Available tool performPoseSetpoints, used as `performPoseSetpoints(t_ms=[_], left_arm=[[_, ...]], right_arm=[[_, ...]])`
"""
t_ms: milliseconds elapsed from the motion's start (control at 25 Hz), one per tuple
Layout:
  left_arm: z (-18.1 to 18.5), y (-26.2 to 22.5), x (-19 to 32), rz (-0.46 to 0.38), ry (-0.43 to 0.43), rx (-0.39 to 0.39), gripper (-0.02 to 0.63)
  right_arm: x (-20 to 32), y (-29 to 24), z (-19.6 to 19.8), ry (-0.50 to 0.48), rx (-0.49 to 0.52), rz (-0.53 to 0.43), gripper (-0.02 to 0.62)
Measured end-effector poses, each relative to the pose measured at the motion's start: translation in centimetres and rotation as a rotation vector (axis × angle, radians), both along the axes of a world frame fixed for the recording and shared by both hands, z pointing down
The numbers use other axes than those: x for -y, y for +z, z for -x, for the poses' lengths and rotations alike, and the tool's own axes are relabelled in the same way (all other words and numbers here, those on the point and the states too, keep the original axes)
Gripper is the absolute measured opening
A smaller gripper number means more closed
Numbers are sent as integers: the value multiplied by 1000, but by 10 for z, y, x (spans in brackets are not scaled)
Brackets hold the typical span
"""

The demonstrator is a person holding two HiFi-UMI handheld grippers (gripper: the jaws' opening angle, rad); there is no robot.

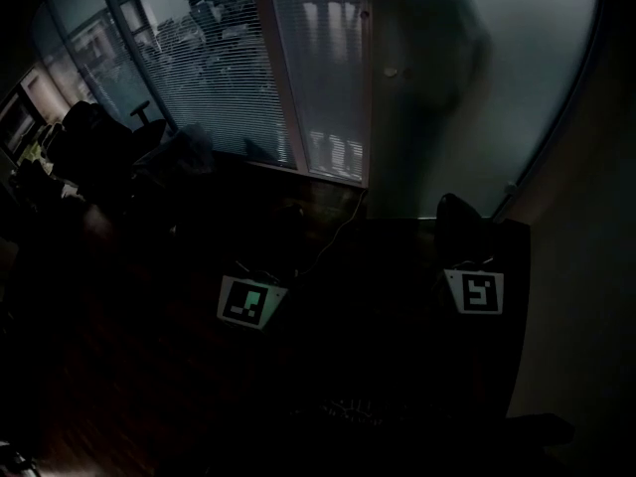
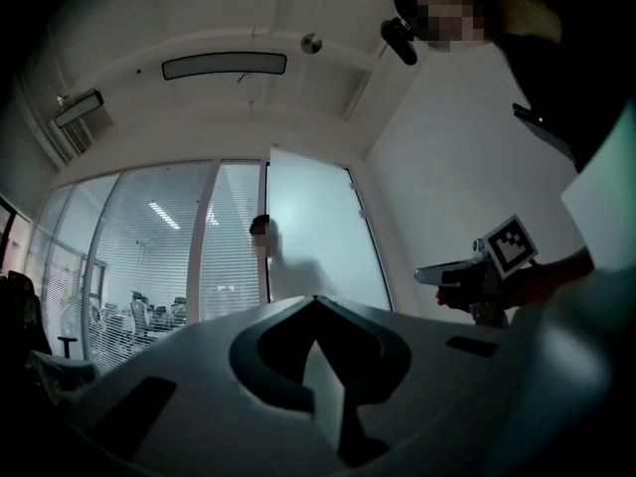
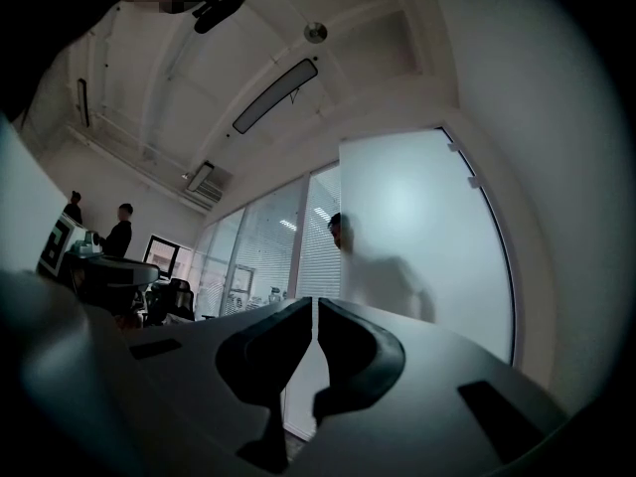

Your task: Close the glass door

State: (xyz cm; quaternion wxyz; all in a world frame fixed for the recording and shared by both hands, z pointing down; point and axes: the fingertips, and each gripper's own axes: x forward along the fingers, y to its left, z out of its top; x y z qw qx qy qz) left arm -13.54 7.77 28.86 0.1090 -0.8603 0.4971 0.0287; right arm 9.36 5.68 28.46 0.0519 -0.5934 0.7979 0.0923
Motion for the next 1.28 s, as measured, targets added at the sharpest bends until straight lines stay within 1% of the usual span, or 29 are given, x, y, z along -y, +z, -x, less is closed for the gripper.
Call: performPoseSetpoints(t_ms=[160,360,600,760,920,1040,1280], left_arm=[[-2,1,26,7,-16,-5,2],[-14,-1,59,-4,-30,-3,2],[-21,-6,96,-8,-50,1,2],[-27,-2,118,-1,-64,1,2],[-21,3,143,15,-79,-6,2],[-17,5,162,10,-83,-6,2],[-11,4,222,-1,-49,-6,2]], right_arm=[[28,0,-3,-14,-5,4,5],[65,2,-13,-34,-14,-1,8],[106,-4,-20,-47,-16,1,35],[132,0,-24,-58,-16,4,37],[158,2,-21,-63,-17,10,37],[174,6,-19,-61,-19,11,38],[225,4,-15,-26,-19,6,52]])
